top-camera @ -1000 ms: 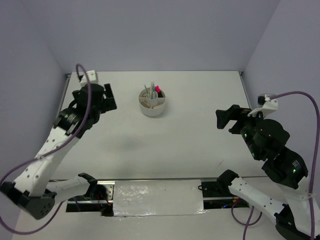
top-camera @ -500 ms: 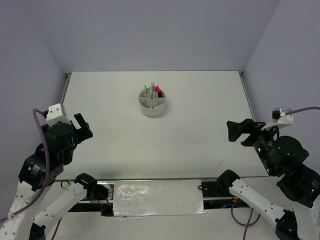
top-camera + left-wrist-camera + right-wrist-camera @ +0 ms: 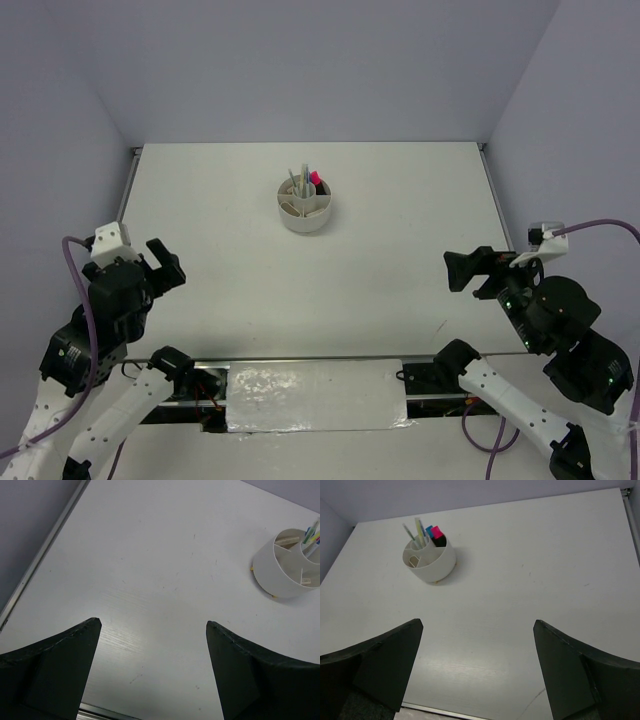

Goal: Sort the stationery into containers
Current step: Reset both arms

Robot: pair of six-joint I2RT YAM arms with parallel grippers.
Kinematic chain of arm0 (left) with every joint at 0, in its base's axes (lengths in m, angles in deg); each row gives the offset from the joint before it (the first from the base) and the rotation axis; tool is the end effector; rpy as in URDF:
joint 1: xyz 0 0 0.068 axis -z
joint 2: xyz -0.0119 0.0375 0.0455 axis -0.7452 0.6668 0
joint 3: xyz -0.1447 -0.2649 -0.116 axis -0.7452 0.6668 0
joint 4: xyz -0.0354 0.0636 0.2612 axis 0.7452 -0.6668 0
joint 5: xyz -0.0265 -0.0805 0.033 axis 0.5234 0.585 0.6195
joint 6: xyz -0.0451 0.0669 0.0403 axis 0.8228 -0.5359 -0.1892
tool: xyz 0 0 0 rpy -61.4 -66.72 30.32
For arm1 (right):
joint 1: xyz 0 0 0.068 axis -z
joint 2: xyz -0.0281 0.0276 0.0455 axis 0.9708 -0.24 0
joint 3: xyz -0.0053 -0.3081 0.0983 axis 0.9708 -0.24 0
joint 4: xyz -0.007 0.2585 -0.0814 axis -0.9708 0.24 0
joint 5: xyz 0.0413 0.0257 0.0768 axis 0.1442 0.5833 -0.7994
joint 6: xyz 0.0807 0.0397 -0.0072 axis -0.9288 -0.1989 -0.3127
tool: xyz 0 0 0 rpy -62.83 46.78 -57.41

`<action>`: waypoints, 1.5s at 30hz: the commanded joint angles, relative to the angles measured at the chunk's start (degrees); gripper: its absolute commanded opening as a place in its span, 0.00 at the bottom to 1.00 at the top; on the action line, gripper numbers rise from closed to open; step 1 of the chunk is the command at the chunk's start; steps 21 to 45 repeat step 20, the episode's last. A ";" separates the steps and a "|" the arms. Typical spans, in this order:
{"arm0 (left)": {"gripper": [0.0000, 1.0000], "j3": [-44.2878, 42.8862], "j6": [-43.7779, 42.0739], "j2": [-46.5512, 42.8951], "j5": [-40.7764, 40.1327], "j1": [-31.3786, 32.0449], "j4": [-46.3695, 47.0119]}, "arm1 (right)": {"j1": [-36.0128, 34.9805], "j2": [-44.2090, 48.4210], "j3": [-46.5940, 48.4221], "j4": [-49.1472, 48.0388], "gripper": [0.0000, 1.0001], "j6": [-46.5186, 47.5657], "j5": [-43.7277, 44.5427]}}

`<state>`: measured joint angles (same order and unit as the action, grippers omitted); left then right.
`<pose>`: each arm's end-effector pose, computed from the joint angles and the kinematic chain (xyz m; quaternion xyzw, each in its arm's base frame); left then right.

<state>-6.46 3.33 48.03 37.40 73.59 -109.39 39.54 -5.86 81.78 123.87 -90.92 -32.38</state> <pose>0.0710 0.0220 0.3813 -0.2385 0.7705 -0.0174 0.5909 0.0328 -0.0200 0.4359 0.0235 0.7650 0.1299 0.6304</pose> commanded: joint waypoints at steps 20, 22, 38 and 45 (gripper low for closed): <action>0.99 3.16 2.17 -1.63 2.00 -0.18 4.79 | 0.19 -2.55 -4.96 -9.23 1.00 0.57 -2.44; 0.99 3.16 2.17 -1.63 2.00 -0.18 4.79 | 0.19 -2.55 -4.96 -9.23 1.00 0.57 -2.44; 0.99 3.16 2.17 -1.63 2.00 -0.18 4.79 | 0.19 -2.55 -4.96 -9.23 1.00 0.57 -2.44; 0.99 3.16 2.17 -1.63 2.00 -0.18 4.79 | 0.19 -2.55 -4.96 -9.23 1.00 0.57 -2.44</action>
